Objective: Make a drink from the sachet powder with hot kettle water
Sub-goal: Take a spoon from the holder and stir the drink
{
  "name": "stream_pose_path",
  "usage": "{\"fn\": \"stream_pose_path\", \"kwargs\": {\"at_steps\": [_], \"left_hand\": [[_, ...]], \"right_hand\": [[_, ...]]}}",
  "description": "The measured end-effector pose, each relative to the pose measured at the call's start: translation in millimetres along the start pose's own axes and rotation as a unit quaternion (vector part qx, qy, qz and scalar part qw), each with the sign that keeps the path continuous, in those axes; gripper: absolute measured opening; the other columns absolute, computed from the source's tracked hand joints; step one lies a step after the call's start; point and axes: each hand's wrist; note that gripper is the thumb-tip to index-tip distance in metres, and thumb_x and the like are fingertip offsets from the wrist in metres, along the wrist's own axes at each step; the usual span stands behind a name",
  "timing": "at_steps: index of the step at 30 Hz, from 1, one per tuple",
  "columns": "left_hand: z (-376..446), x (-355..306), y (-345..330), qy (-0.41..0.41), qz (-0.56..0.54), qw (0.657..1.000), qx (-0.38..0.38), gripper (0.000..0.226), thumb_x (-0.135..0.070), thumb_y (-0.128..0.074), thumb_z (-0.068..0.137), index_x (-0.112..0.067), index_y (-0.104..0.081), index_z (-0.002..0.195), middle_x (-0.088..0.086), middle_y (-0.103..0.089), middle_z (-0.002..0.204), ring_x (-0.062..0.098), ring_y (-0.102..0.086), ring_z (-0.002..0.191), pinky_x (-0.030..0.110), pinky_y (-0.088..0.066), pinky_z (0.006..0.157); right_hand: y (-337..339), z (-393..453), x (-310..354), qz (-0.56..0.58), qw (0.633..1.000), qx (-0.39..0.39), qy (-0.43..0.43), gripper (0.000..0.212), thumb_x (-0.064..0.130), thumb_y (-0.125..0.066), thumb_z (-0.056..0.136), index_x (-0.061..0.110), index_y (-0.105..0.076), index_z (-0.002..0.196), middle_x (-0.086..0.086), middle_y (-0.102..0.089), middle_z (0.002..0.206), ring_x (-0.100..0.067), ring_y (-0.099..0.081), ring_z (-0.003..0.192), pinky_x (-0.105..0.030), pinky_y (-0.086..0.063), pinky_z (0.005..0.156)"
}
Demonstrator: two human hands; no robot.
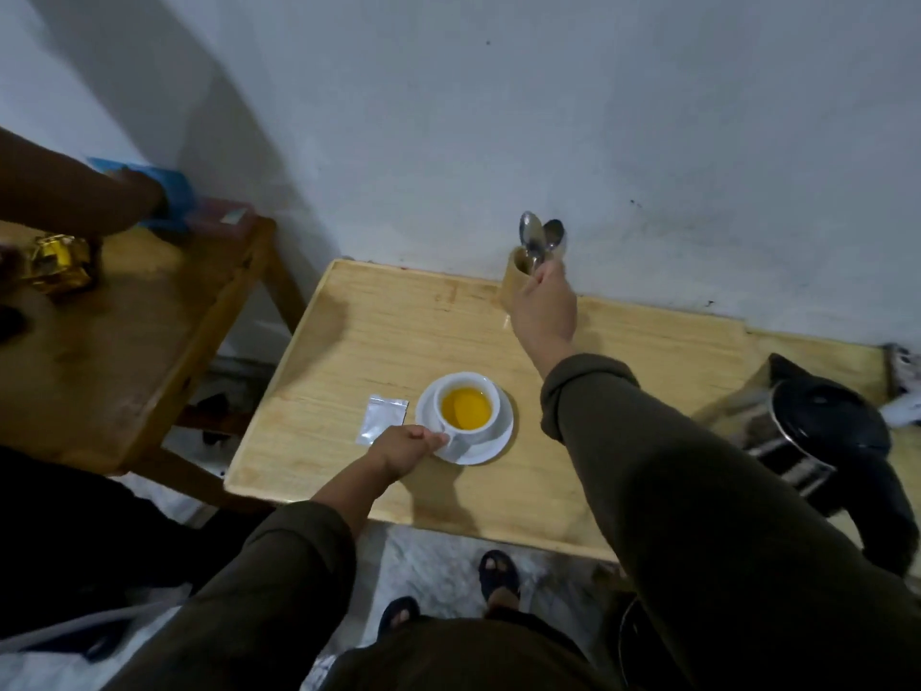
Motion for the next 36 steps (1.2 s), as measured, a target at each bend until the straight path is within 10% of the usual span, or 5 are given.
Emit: {"fn": "stream_pose_path", "kwargs": {"at_steps": [8, 12, 18, 27, 36], "left_hand": [[-3.5, 6.1, -8.1, -0.065, 0.035, 0.997, -0.008, 0.042, -0.04, -0.054, 0.092, -0.005, -0.069, 0.108, 0.017, -0.065, 0.122, 0.023, -0.053, 0.093, 0.027, -0.037, 0.079], [-3.8, 7.3, -10.1, -0.072, 0.037, 0.997, -0.008, 0.042, -0.039, -0.052, 0.093, -0.004, -0.068, 0.11, 0.02, -0.064, 0.121, 0.036, -0.057, 0.115, 0.031, -0.04, 0.083], [-4.3, 7.7, -10.7, -0.06, 0.03, 0.998, -0.01, 0.036, -0.04, -0.053, 0.092, -0.009, -0.069, 0.1, 0.009, -0.061, 0.101, 0.025, -0.054, 0.093, 0.03, -0.04, 0.082], [-6.9, 3.4, -10.2, -0.043, 0.043, 0.998, -0.023, 0.038, -0.039, -0.054, 0.092, -0.008, -0.07, 0.106, 0.007, -0.06, 0.101, 0.023, -0.052, 0.095, 0.029, -0.039, 0.08], [-7.5, 1.1, -12.1, -0.034, 0.047, 0.997, -0.048, 0.041, -0.039, -0.057, 0.09, -0.007, -0.07, 0.112, 0.013, -0.065, 0.122, 0.029, -0.058, 0.115, 0.036, -0.045, 0.096]], "right_hand": [[-11.0, -80.4, -36.1, -0.042, 0.982, 0.135, -0.124, 0.009, 0.008, -0.055, 0.085, 0.013, -0.062, 0.084, -0.015, -0.071, 0.098, -0.033, -0.066, 0.097, -0.04, -0.055, 0.087], [-4.7, -101.4, -34.1, 0.056, 0.952, 0.195, -0.231, 0.027, 0.004, -0.049, 0.091, 0.007, -0.056, 0.065, -0.013, -0.061, 0.064, -0.029, -0.06, 0.06, -0.042, -0.057, 0.071], [2.6, -107.0, -29.8, 0.2, 0.899, 0.257, -0.294, 0.017, 0.005, -0.051, 0.091, 0.001, -0.061, 0.077, -0.017, -0.065, 0.086, -0.019, -0.058, 0.058, -0.026, -0.047, 0.057], [-3.0, -95.2, -50.9, -0.024, 0.98, 0.183, -0.075, 0.036, 0.038, -0.05, 0.091, 0.006, -0.067, 0.091, -0.012, -0.074, 0.093, -0.026, -0.065, 0.089, -0.034, -0.048, 0.081], [-13.7, -80.8, -52.7, -0.092, 0.977, 0.175, 0.084, 0.023, 0.023, -0.043, 0.097, 0.011, -0.063, 0.097, -0.012, -0.068, 0.095, -0.025, -0.059, 0.084, -0.025, -0.037, 0.069]]}}
Point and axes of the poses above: each hand's wrist, its own z-axis towards the middle knuckle, its own y-axis out of the back of the hand, x = y × z
